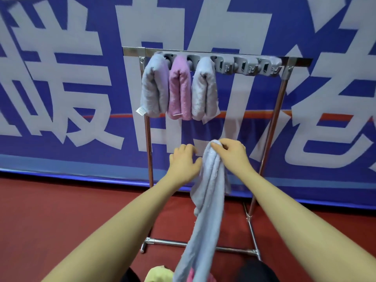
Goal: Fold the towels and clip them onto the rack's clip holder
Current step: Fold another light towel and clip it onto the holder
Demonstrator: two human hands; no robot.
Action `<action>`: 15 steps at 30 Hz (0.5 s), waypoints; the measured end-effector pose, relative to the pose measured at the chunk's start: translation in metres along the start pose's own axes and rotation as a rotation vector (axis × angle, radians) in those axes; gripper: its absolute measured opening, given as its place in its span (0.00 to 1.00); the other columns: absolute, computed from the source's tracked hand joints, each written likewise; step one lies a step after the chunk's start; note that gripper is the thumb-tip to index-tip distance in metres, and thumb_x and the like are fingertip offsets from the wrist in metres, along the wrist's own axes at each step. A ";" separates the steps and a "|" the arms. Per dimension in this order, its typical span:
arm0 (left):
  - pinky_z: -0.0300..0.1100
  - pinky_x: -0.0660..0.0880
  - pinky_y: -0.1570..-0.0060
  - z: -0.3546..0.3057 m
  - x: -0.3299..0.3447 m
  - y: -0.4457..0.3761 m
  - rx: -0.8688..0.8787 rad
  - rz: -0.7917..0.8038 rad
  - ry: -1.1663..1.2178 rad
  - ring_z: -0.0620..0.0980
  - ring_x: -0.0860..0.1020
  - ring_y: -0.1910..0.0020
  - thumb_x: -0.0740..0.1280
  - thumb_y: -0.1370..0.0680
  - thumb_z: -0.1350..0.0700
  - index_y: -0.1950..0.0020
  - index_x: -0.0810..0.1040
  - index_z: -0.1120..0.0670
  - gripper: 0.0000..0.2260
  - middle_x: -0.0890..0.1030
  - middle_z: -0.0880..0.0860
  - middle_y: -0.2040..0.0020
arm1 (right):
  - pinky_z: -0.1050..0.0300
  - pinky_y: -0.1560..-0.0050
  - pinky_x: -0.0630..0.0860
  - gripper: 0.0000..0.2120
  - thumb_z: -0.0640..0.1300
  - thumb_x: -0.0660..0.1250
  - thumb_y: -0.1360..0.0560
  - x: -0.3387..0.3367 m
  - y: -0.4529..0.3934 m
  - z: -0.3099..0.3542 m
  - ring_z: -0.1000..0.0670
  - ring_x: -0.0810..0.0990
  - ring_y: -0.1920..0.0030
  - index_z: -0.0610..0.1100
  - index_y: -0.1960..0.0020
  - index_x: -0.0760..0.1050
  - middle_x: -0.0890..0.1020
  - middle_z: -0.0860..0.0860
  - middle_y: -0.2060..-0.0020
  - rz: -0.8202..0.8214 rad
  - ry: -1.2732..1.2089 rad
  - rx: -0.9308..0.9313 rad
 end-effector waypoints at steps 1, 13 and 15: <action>0.44 0.60 0.49 0.001 0.003 0.003 0.000 0.004 -0.004 0.54 0.70 0.44 0.62 0.23 0.51 0.47 0.74 0.54 0.10 0.75 0.52 0.46 | 0.51 0.56 0.66 0.18 0.49 0.63 0.24 0.002 -0.001 0.003 0.54 0.67 0.70 0.39 0.67 0.72 0.69 0.52 0.75 0.009 -0.019 -0.008; 0.45 0.65 0.57 0.003 0.019 0.012 0.048 0.140 -0.265 0.61 0.75 0.55 0.54 0.20 0.53 0.60 0.67 0.55 0.11 0.80 0.58 0.56 | 0.62 0.72 0.56 0.20 0.44 0.63 0.23 -0.036 -0.007 0.026 0.55 0.57 0.73 0.41 0.70 0.60 0.59 0.50 0.75 -0.176 -0.175 -0.027; 0.45 0.64 0.62 0.006 0.009 0.006 -0.028 0.093 -0.214 0.62 0.75 0.56 0.54 0.19 0.55 0.60 0.68 0.56 0.11 0.80 0.59 0.55 | 0.57 0.70 0.57 0.21 0.45 0.63 0.23 -0.046 -0.007 0.020 0.53 0.57 0.72 0.42 0.71 0.59 0.59 0.50 0.75 -0.240 -0.131 -0.002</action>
Point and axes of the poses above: each hand's wrist, its own y-axis away from the middle knuckle, its own x-axis out of the palm, z = x × y, the point moved 10 cm from there along -y, towards the middle knuckle
